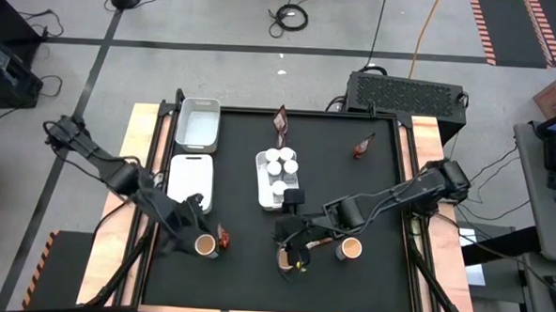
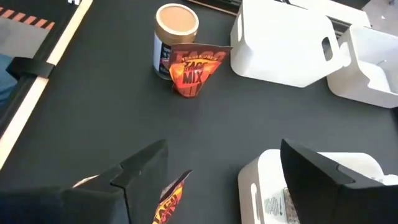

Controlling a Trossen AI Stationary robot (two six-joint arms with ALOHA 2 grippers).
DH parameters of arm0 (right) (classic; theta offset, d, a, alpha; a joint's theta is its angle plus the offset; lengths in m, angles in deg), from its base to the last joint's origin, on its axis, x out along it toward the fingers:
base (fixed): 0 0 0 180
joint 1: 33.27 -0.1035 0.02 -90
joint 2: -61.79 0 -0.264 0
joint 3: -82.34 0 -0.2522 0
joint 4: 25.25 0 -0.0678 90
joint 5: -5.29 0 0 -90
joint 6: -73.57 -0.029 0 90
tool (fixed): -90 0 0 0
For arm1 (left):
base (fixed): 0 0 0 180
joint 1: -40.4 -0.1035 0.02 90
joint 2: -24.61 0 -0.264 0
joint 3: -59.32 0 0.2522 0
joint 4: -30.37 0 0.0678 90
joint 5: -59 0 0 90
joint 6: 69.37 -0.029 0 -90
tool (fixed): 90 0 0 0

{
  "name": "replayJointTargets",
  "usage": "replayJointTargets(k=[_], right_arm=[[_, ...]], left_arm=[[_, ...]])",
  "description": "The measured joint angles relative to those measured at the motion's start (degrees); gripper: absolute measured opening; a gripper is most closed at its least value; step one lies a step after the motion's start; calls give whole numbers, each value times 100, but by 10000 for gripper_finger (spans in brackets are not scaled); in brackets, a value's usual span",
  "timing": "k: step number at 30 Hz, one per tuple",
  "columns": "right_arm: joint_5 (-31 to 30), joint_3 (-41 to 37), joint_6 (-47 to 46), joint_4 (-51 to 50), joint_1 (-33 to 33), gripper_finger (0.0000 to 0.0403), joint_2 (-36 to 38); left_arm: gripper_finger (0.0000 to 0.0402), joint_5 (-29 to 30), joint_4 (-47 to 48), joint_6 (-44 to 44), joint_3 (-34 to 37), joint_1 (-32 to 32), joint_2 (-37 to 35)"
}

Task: Sort spices by type
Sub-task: Put the gold seasoning bottle into the gray bin

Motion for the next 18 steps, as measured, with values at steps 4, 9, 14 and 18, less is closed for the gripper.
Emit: replayJointTargets(k=[4, 9, 14, 18], right_arm=[[-5, 2, 3, 0, 7, 265, 0], [-10, 1, 94, 5, 43, 265, 0], [-11, 2, 75, 2, 111, 265, 0], [-15, 2, 133, 0, 131, 265, 0]], left_arm=[[327, 111, 457, 316, -33, 21, 418], [327, 1, 484, 295, -36, 25, 813], [327, 7, 614, 38, -36, 25, 1083], [327, -42, 482, -7, -36, 21, 1206]])
